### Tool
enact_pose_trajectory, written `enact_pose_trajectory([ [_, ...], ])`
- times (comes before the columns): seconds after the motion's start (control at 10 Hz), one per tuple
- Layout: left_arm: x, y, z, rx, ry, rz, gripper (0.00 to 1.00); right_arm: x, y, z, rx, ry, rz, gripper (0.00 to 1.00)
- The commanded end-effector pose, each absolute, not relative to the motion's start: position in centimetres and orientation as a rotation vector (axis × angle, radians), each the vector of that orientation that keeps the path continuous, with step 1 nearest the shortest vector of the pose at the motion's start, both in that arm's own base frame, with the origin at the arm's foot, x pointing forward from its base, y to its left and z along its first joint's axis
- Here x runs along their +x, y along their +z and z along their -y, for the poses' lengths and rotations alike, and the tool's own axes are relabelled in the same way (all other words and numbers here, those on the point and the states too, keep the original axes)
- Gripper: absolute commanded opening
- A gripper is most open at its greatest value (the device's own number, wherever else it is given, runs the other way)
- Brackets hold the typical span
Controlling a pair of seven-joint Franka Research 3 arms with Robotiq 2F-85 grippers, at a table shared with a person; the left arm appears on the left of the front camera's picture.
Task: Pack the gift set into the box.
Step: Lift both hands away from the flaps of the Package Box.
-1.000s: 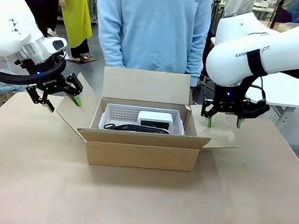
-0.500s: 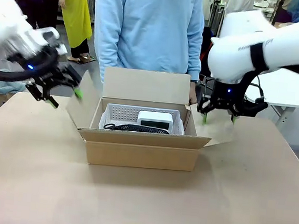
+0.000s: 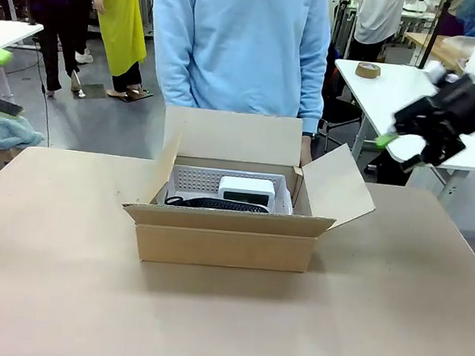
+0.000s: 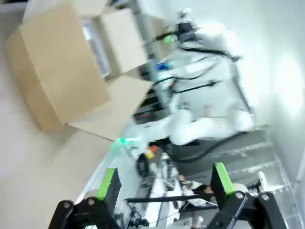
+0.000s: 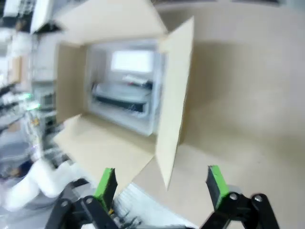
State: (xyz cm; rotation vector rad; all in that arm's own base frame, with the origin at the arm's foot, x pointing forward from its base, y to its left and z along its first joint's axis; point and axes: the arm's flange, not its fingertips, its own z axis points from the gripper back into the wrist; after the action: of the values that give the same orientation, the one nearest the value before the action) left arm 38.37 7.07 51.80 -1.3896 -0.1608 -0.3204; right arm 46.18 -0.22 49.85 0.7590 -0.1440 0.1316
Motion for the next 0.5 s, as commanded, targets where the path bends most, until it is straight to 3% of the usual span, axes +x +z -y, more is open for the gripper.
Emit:
enact_pose_trajectory([
  [0.0, 44.1, 46.5, -10.2, -1.74, -0.27, -0.066, 1.0, 46.2, 44.6, 5.6, 1.246, 0.213, 0.012, 1.0],
  [0.1, 45.3, 44.5, -12.2, -1.817, -0.162, -0.085, 1.0, 46.4, 43.1, 7.2, 1.392, 0.103, 0.069, 1.0],
  [0.2, 46.3, 43.5, -12.6, -1.732, 0.048, -0.129, 1.0, 45.1, 47.9, 3.8, 0.928, 0.166, 0.155, 1.0],
  [0.3, 41.0, 45.4, -10.2, -1.712, -0.276, 0.045, 1.0, 45.1, 47.9, 3.8, 0.928, 0.166, 0.155, 1.0],
  [0.4, 41.0, 45.4, -10.2, -1.712, -0.276, 0.045, 1.0, 45.1, 47.9, 3.8, 0.928, 0.166, 0.155, 1.0],
])
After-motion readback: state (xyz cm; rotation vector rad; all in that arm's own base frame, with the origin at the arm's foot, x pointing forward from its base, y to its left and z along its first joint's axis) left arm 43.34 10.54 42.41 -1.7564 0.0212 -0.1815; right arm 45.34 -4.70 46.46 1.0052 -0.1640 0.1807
